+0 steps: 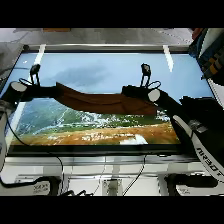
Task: Fold the clothes and pants, and hang the long-sleeved shirts on hangers.
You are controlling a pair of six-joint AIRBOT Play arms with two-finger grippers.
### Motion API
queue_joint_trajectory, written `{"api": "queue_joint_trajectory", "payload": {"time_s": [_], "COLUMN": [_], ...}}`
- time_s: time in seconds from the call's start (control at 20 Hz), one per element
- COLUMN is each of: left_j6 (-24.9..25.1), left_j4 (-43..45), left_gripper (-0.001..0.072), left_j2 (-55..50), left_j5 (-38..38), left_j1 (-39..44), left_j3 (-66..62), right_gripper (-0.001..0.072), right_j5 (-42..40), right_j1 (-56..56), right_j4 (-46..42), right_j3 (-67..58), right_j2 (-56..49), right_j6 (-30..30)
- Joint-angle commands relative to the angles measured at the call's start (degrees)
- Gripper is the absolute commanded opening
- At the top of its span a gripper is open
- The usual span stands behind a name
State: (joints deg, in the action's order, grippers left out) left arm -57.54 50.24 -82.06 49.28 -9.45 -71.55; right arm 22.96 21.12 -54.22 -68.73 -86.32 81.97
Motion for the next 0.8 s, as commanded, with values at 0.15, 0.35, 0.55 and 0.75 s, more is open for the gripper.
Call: {"api": "queue_joint_trajectory", "payload": {"time_s": [0.15,0.35,0.55,0.75], "left_j6": [-0.1,-0.1,-0.1,-0.1], "left_j4": [-8.4,-12.6,-13.0,-14.8], "left_gripper": [0.0018,0.0018,0.0018,0.0018], "left_j2": [13.7,13.7,11.1,8.3], "left_j5": [2.2,2.2,1.5,-2.7], "left_j1": [3.5,6.0,8.9,11.8], "left_j3": [-1.1,-1.1,-1.1,-1.1], "right_gripper": [0.0012,0.0011,0.0012,0.0013], "right_j5": [3.2,6.6,6.7,9.7], "right_j1": [8.2,14.0,17.3,14.6], "right_j4": [0.5,0.8,1.9,-3.2], "right_j3": [-11.2,-25.2,-33.4,-33.6], "right_j2": [-12.4,-23.6,-28.9,-29.0], "right_j6": [0.1,4.9,6.1,6.1]}}
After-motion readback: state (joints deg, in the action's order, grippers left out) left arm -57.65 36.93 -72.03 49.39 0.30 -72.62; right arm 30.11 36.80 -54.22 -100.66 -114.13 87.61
